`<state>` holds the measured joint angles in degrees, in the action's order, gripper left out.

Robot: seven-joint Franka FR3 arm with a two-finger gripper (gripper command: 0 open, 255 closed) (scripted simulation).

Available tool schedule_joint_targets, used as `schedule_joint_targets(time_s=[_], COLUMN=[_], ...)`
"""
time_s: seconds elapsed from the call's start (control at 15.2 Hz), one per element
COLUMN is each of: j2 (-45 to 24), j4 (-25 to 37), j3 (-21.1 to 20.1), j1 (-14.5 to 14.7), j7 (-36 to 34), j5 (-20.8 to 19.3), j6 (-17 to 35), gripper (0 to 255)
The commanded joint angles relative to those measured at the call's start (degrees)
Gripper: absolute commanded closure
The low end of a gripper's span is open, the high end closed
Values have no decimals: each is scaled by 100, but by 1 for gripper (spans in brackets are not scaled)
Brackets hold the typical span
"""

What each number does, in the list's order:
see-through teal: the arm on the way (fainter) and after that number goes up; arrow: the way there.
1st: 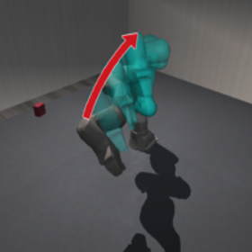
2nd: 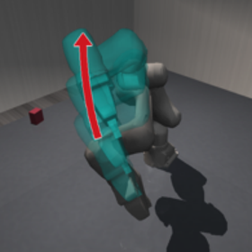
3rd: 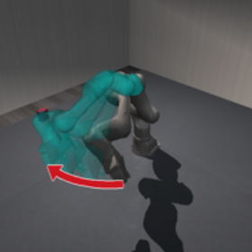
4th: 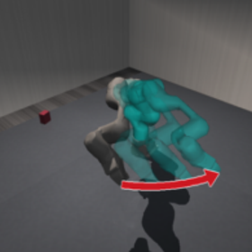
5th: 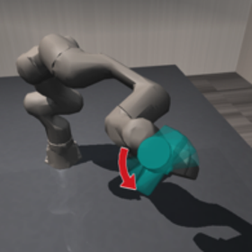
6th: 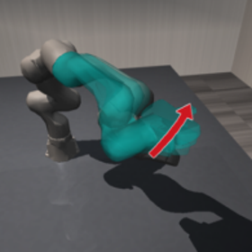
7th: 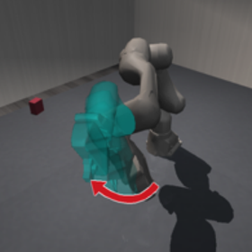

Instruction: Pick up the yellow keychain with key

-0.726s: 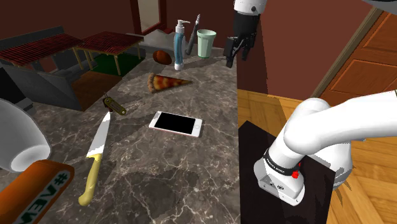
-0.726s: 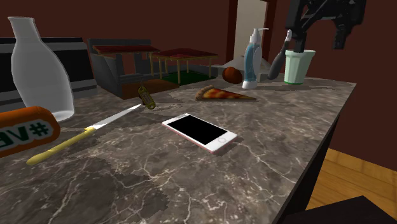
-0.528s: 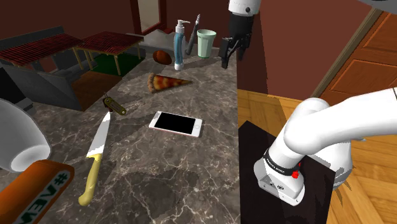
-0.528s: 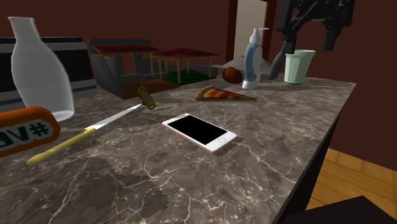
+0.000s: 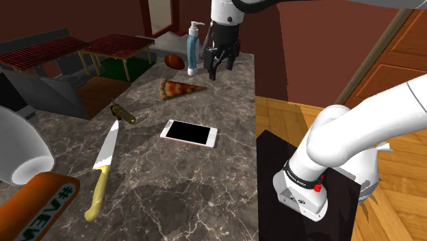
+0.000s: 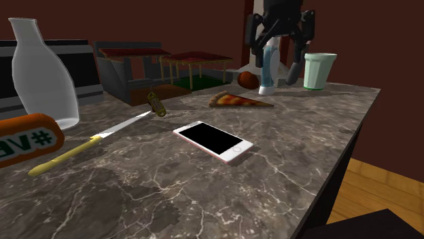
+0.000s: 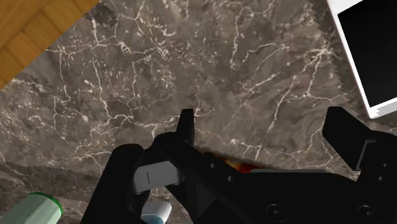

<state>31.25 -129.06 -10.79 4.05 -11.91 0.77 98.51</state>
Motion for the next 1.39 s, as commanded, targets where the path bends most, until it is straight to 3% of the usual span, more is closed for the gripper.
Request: schedule_joint_targets(time_s=[0.0, 0.59, 0.99, 1.32], j2=[-361, -2016, -3268, -4403], j4=[239, 1416, 2497, 3629], j3=[-190, -982, -1406, -1600], j1=[45, 219, 448, 841], j7=[-151, -887, -1454, -1878], j5=[-9, -418, -1035, -1686], j6=[158, 693, 764, 603], gripper=[0, 0, 0, 0])
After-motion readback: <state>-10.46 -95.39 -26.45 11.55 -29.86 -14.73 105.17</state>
